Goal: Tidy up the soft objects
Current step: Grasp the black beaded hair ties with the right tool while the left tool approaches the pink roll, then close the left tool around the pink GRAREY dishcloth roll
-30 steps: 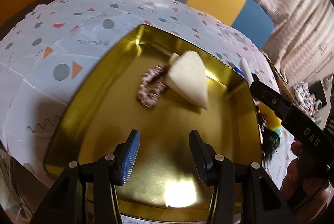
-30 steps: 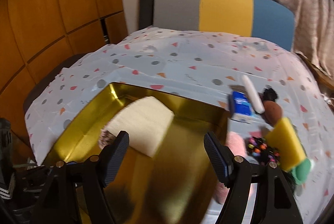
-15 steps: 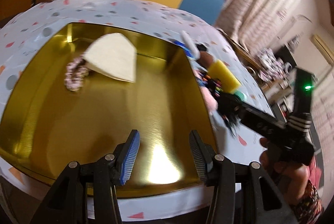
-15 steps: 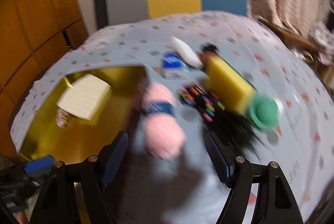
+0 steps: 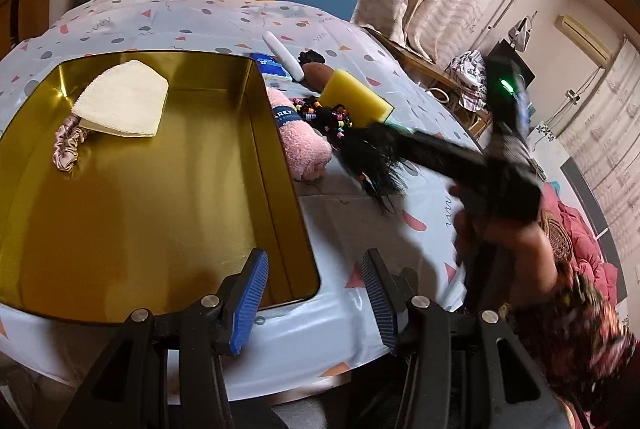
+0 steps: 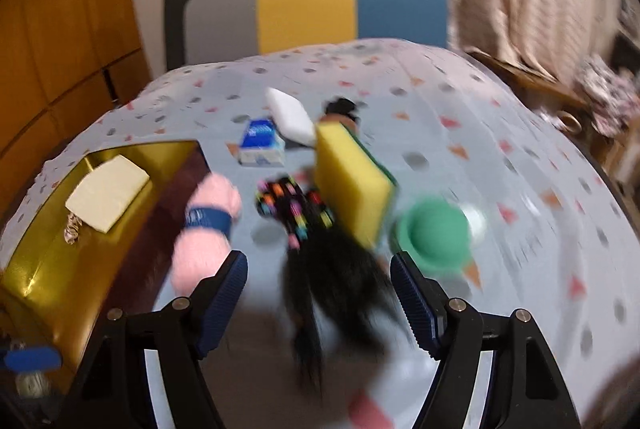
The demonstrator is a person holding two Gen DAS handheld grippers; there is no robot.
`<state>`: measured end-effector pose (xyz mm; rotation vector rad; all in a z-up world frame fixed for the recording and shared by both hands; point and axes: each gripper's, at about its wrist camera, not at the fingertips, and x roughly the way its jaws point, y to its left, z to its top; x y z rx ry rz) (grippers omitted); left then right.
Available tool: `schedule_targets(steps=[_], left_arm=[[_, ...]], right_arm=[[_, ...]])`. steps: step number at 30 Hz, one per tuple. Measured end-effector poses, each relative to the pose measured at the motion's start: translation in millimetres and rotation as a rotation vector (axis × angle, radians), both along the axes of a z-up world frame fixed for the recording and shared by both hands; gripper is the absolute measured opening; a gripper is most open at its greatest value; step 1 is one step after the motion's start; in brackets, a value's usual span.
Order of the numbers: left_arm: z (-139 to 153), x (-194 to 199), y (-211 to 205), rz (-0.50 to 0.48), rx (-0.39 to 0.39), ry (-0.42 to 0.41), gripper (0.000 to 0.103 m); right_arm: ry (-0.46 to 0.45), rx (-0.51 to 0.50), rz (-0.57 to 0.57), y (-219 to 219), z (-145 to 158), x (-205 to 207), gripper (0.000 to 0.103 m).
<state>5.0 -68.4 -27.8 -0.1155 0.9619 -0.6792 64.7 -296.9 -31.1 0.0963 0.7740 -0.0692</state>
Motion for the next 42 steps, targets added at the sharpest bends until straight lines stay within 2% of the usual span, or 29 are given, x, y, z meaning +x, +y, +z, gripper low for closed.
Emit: schedule_targets(steps=[3,6,10,16,18,19,20,27,31,35,42], left_arm=[[2,-2,-1,0.018,-0.007,0.002,0.050],[4,-4,-1,0.050,-0.014,0.004,0.050],[6,-7,1,0.079,-0.012,0.000,0.050],[7,-7,-11,0.071,0.003,-0.004,0.050],[9,-7,-16,0.069,0.011,-0.006,0.050],[10,-6,-19,0.066,0.013,-0.008,0.050],[11,-5,-21,0.062,0.011,-0.008,0.050],[19,8,-48,0.057,0.018,-0.015,0.050],[17,22,-78,0.013,0.047,0.005,0.055],[11,40,-106,0.002,0.085,0.031,0.055],[-1,80,-135,0.153,0.275,-0.005,0.055]], right_arm=[[0.015,-0.043,0.057,5,-4,32,0.071],[0.061,-0.033,0.109,6,-15,58,0.065],[0.118,-0.027,0.090,-2,-33,83,0.061],[0.186,-0.007,0.115,-4,-59,95,0.056],[0.155,0.011,0.105,-7,-59,87,0.046],[0.148,0.019,0.099,-10,-59,86,0.037],[0.145,0.026,0.089,-13,-58,84,0.035],[0.138,0.080,0.018,-45,-57,56,0.034],[0.143,0.100,-0.009,-62,-57,40,0.034],[0.117,0.093,-0.035,-74,-59,23,0.034],[0.066,0.146,-0.082,-80,-62,13,0.034]])
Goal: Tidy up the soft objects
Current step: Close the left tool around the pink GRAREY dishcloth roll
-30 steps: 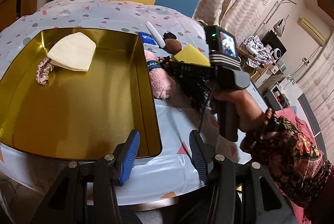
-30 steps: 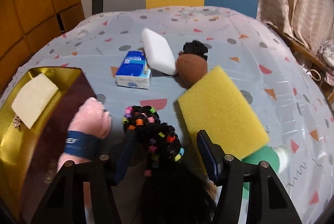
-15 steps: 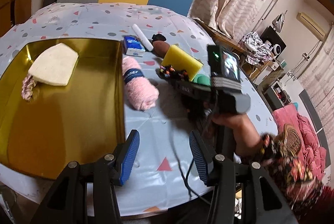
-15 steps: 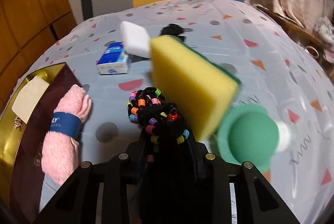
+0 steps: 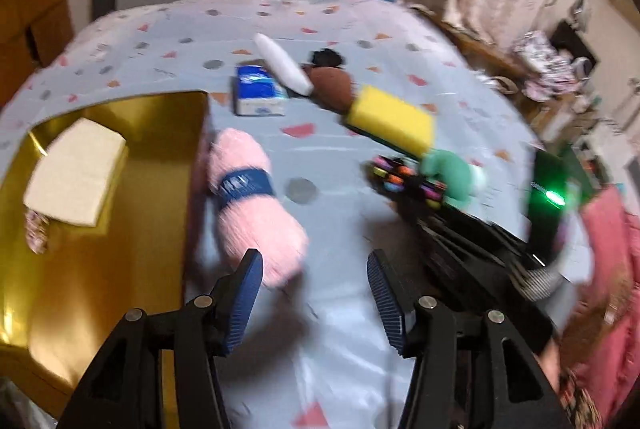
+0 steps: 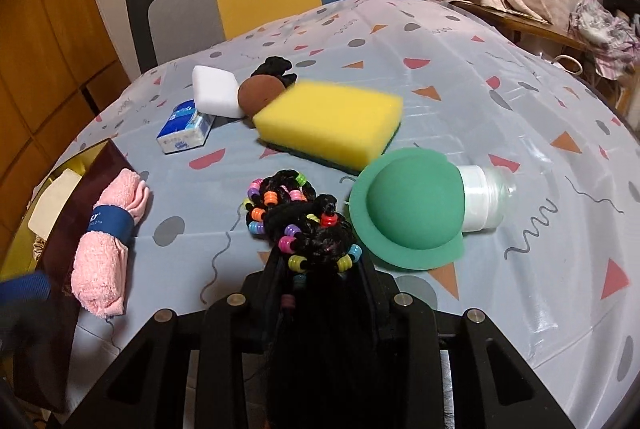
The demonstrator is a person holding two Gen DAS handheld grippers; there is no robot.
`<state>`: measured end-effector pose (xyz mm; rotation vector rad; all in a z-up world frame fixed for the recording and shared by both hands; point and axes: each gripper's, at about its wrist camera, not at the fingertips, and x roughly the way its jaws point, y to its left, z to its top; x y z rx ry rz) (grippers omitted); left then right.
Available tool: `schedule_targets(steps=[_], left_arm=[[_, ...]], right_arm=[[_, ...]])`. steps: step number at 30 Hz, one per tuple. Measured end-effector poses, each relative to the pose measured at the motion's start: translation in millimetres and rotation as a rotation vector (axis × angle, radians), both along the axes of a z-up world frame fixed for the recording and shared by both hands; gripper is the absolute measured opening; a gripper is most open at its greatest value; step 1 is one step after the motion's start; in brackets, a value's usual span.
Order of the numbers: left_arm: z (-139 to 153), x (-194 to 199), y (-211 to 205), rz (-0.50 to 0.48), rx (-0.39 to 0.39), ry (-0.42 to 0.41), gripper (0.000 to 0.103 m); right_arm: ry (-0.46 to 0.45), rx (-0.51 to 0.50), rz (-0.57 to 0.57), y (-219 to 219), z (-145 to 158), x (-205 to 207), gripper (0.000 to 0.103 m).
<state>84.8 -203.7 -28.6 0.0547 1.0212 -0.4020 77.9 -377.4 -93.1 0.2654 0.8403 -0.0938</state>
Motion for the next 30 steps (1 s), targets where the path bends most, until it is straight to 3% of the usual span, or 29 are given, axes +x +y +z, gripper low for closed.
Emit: schedule_targets(steps=[3,8,18,28,30], left_arm=[[-11,19,-9,0.042,0.093,-0.003,0.055],[-27,36,-19,0.049,0.160,0.019,0.055],[-31,39,-15,0.106,0.179,-0.032,0.055],[-43,37,-36,0.010,0.267,-0.114,0.054],[-41,35,-34,-0.005,0.242,-0.130,0.053]], right_arm=[[-0.010,0.003,-0.004,1,0,-1,0.034],[-0.032,0.040,-0.013,-4,-2,-6,0.034],[-0.064,0.106,-0.020,-11,-4,-11,0.034],[-0.069,0.110,-0.024,-11,-4,-11,0.034],[-0.071,0.111,-0.026,-11,-4,-12,0.034]])
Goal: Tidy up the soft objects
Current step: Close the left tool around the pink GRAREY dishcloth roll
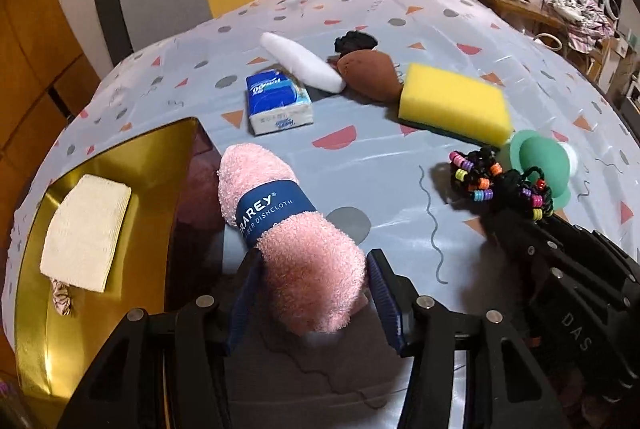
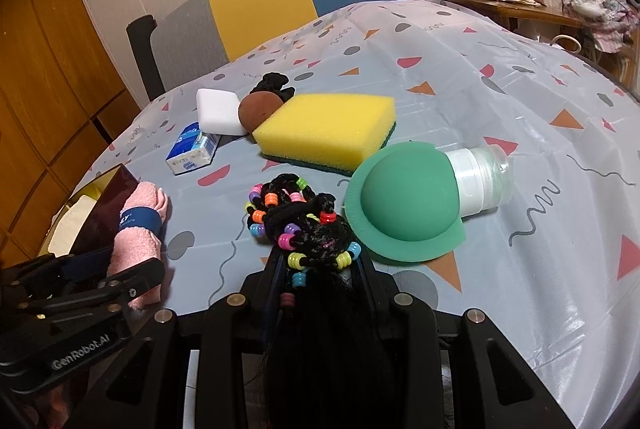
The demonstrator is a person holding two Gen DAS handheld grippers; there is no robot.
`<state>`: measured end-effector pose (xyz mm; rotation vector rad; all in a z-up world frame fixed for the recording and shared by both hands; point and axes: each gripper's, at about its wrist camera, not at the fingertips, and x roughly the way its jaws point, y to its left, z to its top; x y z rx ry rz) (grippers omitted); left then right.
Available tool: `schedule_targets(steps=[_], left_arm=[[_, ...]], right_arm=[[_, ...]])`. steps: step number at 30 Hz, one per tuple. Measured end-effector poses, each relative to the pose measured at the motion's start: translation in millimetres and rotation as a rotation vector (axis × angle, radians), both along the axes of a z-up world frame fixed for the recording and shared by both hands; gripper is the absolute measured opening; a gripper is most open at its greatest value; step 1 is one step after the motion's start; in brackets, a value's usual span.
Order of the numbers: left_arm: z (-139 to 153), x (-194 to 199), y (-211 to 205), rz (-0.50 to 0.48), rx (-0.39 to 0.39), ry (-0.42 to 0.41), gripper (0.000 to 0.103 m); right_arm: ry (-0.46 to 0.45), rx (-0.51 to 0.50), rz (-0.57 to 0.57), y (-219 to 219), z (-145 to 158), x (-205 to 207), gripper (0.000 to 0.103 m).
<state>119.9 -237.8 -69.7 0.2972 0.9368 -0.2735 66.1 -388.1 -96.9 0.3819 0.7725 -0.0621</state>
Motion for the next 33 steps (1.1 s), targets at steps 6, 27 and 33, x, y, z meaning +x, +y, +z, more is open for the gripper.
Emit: schedule_targets(steps=[6,27,33], left_arm=[[1,-22,12,-0.154,-0.269,0.147,0.022],[-11,58,20,0.288,-0.395,0.361,0.065],[-12,46,12,0.211,-0.332,0.273,0.048]], right_arm=[[-0.007,0.015,-0.008,-3,0,-1,0.034],[-0.028,0.061,-0.026,-8,-2,-5,0.034],[-0.031,0.064,-0.028,-9,-2,-5,0.033]])
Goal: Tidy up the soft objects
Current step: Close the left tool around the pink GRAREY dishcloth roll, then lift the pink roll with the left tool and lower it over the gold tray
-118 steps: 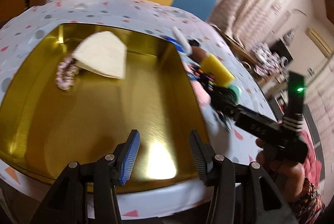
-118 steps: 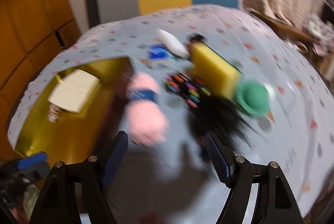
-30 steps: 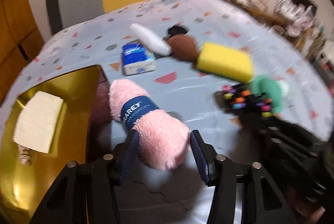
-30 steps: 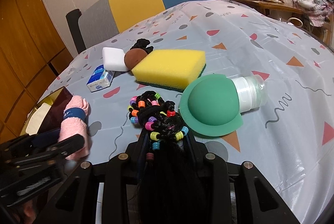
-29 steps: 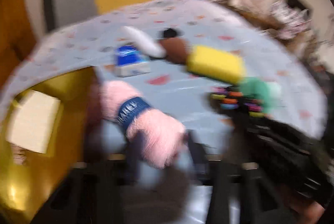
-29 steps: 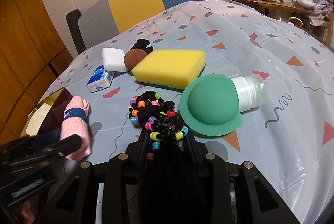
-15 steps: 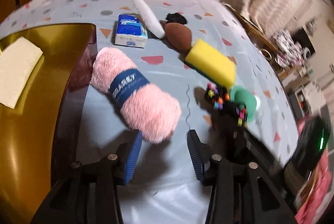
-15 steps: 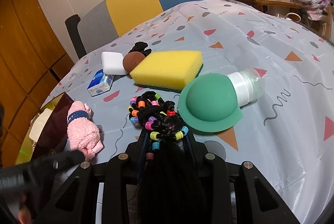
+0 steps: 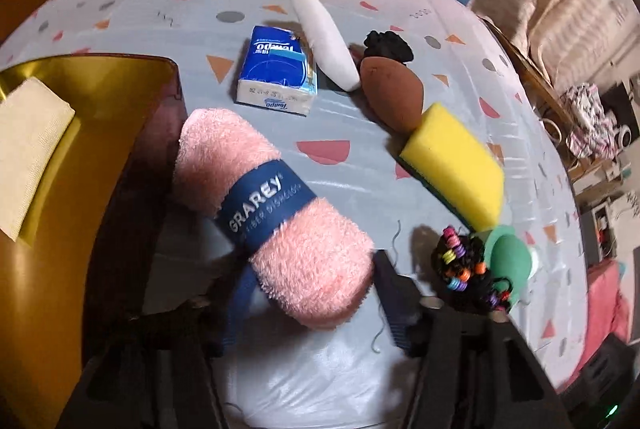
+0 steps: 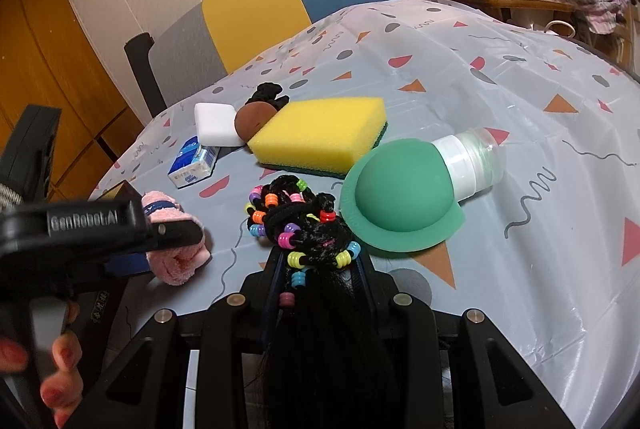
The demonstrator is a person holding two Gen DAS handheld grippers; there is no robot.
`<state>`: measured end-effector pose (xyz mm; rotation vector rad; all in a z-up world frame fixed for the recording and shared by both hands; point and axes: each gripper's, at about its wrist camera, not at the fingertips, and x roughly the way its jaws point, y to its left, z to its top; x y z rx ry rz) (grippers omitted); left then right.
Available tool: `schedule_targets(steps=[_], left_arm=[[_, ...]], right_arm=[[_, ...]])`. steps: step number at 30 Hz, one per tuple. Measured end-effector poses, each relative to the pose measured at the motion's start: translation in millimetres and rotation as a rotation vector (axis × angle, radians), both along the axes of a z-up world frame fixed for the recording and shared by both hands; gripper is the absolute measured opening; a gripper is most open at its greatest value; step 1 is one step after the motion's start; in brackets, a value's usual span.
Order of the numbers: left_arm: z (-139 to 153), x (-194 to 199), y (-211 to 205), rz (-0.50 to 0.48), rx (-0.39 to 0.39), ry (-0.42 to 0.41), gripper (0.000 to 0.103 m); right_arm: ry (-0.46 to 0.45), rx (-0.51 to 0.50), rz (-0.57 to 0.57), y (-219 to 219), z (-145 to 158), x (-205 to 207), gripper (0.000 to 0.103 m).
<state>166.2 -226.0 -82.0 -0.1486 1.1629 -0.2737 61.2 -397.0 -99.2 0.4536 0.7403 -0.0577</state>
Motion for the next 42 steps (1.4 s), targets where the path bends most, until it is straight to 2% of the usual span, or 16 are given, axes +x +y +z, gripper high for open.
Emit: schedule_targets(steps=[1,4,8,11,14,17,18,19,21,23,24,26,27,29,36,42], left_arm=[[0,-4,1,-0.009,-0.010,-0.005,0.041],[3,-18,8,-0.043,-0.076,0.014,0.036],[5,-53,2,-0.164,-0.106,0.013,0.035],[5,-76,5,-0.209,-0.113,0.000,0.035],[4,-78,15,-0.193,-0.141,0.034,0.044],[9,-66,23,-0.111,-0.159,0.080,0.062],[10,-65,26,-0.091,-0.157,0.079,0.070],[13,-60,26,-0.064,-0.152,0.071,0.074],[15,-52,23,-0.039,-0.138,0.064,0.075],[10,-42,11,-0.062,-0.080,0.064,0.075],[7,-40,8,-0.075,-0.051,0.061,0.072],[2,-40,1,-0.102,0.025,0.035,0.061],[3,-43,2,-0.112,0.025,0.012,0.048],[4,-48,5,-0.138,-0.030,0.009,0.043],[13,-75,21,-0.204,-0.097,-0.026,0.042],[30,-86,42,-0.221,-0.142,-0.050,0.042]], right_arm=[[-0.001,0.002,-0.001,0,0,0,0.033],[-0.004,0.008,-0.004,-1,0,-1,0.033],[-0.004,0.008,-0.008,-1,0,-1,0.033],[-0.006,0.011,-0.010,-2,0,-1,0.033],[-0.007,0.015,-0.013,-2,-1,-2,0.033],[-0.007,0.014,-0.013,-3,-1,-2,0.033],[-0.006,0.014,-0.013,-3,-1,-2,0.033],[-0.007,0.014,-0.013,-3,-1,-2,0.033],[-0.007,0.014,-0.013,-3,-1,-2,0.033],[-0.007,0.014,-0.013,-2,-1,-1,0.033],[-0.007,0.014,-0.013,-2,-1,-1,0.033],[-0.007,0.015,-0.013,-2,-1,-1,0.033],[-0.007,0.016,-0.014,-3,-1,-1,0.033],[-0.007,0.015,-0.014,-3,-1,-1,0.033],[-0.002,0.006,-0.014,-3,-1,-1,0.033],[0.003,-0.007,-0.015,-2,-1,1,0.033]])
